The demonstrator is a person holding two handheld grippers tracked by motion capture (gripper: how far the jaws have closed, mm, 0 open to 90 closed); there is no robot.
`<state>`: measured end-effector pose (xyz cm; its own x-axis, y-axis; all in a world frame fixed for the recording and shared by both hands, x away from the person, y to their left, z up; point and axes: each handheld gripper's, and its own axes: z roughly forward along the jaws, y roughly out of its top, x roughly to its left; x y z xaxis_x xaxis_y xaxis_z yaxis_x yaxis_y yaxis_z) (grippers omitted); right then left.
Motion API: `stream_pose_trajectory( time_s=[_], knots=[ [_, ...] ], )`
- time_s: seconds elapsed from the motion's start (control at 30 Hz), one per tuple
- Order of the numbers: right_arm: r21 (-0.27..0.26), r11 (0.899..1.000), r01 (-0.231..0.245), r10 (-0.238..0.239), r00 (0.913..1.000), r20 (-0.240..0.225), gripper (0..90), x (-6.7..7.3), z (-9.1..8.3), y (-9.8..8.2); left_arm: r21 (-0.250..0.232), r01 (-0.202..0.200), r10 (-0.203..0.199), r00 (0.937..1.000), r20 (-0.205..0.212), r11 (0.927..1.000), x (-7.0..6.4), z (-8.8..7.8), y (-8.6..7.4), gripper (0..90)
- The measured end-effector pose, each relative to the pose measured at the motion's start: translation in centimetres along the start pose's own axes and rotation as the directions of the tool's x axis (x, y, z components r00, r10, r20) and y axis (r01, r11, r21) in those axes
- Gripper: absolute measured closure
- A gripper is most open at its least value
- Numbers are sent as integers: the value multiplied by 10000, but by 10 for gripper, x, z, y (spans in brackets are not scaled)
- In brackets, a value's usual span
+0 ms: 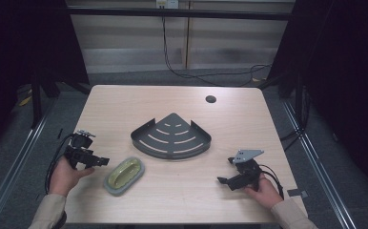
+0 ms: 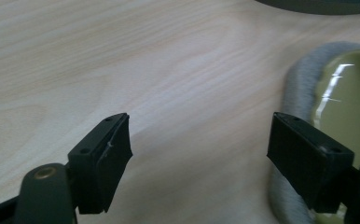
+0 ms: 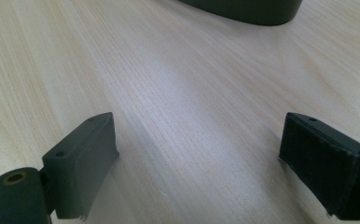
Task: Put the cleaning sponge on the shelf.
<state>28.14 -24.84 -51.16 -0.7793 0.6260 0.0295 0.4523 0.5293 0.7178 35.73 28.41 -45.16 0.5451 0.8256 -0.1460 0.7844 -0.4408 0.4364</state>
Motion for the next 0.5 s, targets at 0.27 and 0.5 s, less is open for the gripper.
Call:
stream_pose_trajectory(
  time_s=[0.27, 0.5],
  knots=[
    [3, 10000, 0, 0, 10000, 2, 104, 0, 0, 0, 904, -659, 642, 9977, 214, 9937, -13, -14, 17, 254],
    [2, 10000, -4, 4, 10000, 3, 104, 0, 0, 0, 1375, -928, 897, 9955, 290, 9861, -21, -24, 30, 271]
  ],
)
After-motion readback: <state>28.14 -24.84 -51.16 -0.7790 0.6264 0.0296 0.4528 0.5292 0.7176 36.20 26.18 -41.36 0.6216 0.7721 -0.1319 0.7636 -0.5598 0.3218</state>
